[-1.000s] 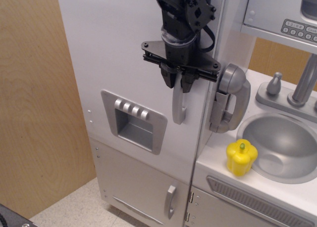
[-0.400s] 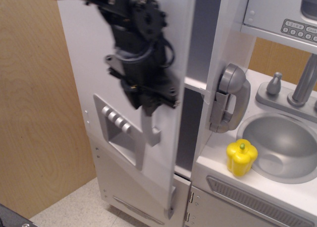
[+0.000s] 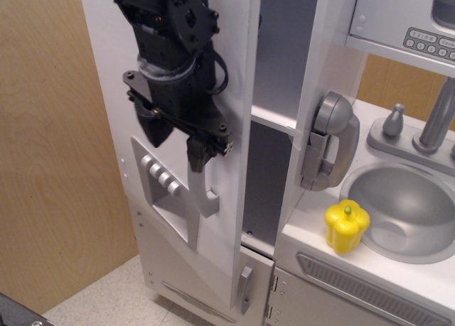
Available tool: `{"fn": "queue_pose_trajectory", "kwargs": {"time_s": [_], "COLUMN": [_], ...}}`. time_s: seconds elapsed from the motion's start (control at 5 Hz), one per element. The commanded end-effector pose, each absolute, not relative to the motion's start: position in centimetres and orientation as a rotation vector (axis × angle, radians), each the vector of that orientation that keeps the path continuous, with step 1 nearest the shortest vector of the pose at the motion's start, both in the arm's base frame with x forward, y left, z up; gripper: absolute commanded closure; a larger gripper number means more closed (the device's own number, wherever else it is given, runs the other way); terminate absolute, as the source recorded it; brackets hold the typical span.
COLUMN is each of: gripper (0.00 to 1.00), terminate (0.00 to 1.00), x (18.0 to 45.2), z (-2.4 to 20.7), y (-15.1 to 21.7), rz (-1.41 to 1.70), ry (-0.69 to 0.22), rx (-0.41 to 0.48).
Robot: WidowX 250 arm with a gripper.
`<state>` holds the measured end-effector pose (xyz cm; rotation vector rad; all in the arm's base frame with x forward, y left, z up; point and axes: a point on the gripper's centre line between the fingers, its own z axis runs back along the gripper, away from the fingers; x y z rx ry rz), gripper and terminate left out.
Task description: Open fridge
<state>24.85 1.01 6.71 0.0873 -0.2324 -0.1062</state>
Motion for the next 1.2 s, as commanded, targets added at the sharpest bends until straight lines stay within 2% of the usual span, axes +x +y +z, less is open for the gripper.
{"fn": "queue_pose_trajectory", "kwargs": {"time_s": [0.0, 0.2, 0.6, 0.8, 1.0], "gripper": [0.00, 0.00, 0.00, 0.00, 0.00], "terminate": [0.00, 0.00, 0.00, 0.00, 0.00], "x": [22.9, 22.6, 25.4, 27.6, 29.1], "z": [7.5, 7.3, 7.5, 7.7, 7.5], "y": [-3.4, -6.4, -11.5, -11.8, -10.9], "rz": [-0.189, -0.208, -0.228, -0.227, -0.242], "ry": [-0.207, -0.134, -0.147, -0.203, -0.202], "rx": [0.041, -0.010, -0.052, -0.039, 0.002]}}
